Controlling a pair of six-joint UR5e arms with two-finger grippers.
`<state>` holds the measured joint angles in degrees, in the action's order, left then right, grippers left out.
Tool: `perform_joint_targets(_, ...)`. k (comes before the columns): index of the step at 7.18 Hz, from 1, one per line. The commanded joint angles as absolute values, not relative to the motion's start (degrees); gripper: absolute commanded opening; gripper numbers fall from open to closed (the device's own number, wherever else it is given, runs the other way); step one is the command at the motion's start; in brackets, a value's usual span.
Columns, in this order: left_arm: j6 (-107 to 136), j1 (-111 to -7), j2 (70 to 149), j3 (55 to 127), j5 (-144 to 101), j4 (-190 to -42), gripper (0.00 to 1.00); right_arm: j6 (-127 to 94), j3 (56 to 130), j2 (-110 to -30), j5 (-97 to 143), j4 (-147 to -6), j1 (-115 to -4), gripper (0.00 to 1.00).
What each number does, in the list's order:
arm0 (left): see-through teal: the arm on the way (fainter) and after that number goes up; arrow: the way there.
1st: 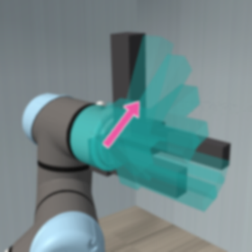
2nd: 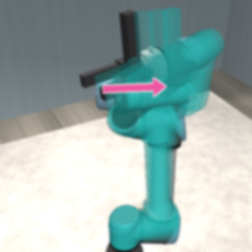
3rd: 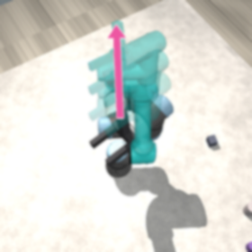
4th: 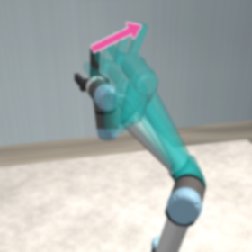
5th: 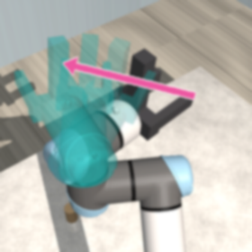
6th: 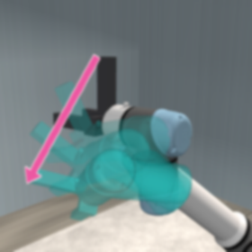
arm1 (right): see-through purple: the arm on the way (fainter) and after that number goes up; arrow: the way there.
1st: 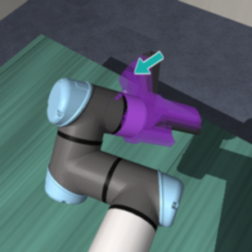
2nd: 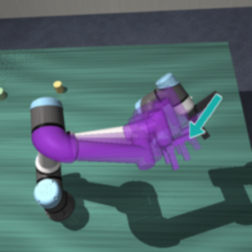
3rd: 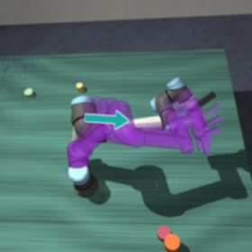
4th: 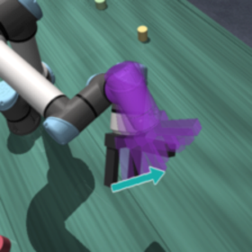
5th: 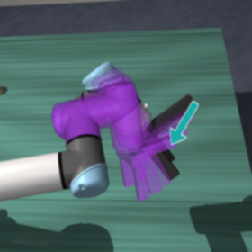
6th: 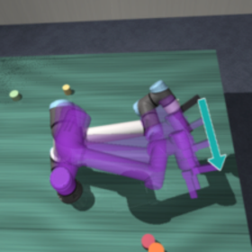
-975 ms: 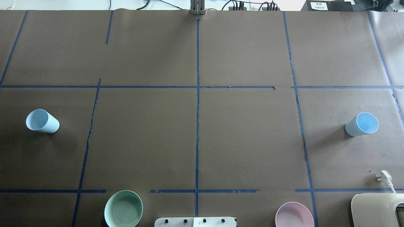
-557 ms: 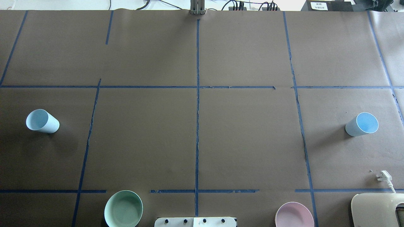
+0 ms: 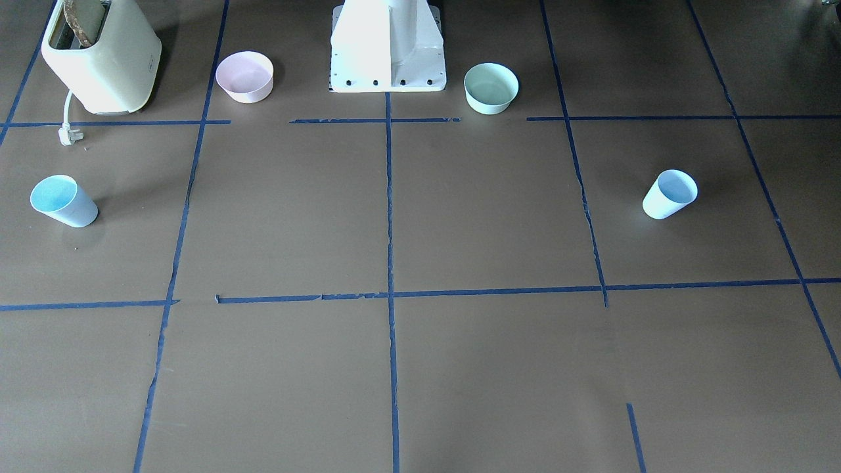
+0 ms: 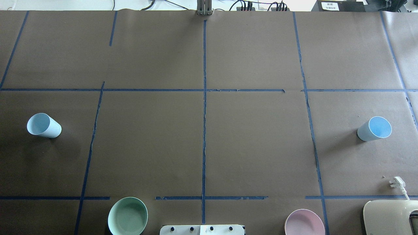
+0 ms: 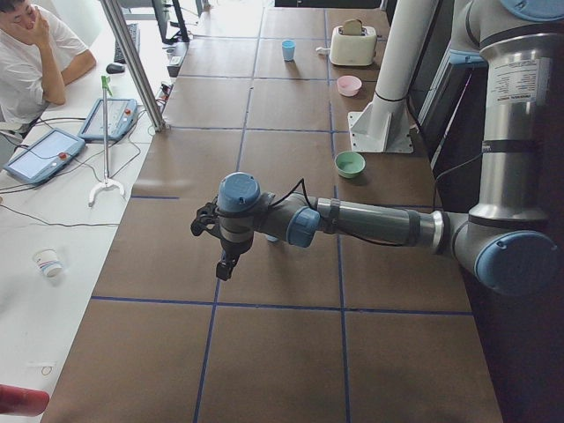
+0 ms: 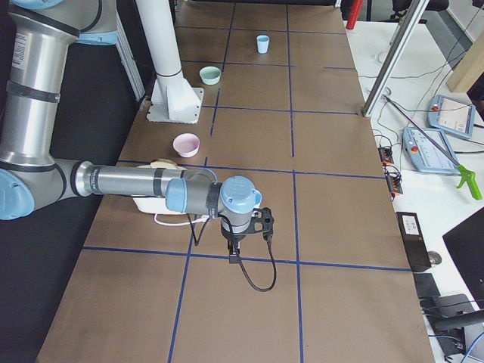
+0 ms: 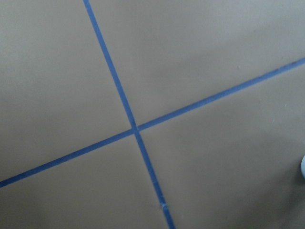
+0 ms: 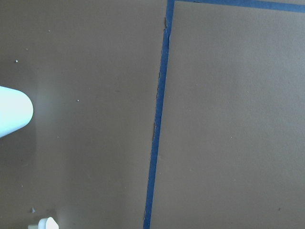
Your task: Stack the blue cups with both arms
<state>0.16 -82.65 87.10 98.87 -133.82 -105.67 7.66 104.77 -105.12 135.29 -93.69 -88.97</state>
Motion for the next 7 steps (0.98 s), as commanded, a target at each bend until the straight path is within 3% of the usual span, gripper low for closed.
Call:
perform_joint_targets(1, 18.2, -74.3, 82.3, 99.1, -133.3, -121.1, 1.00, 7.6, 104.8, -105.1, 135.4, -93.7, -88.9, 1.00)
perform_joint_targets(4, 42.1, -60.7, 81.9, 101.7, -127.1, -123.7, 1.00, 7.7, 104.7, -105.1, 135.4, -93.7, -88.9, 1.00)
perform_joint_targets(7, 50.2, -55.6, 82.0, 101.0, -123.9, -123.7, 1.00, 7.7, 104.7, -105.1, 135.4, -93.7, -88.9, 1.00)
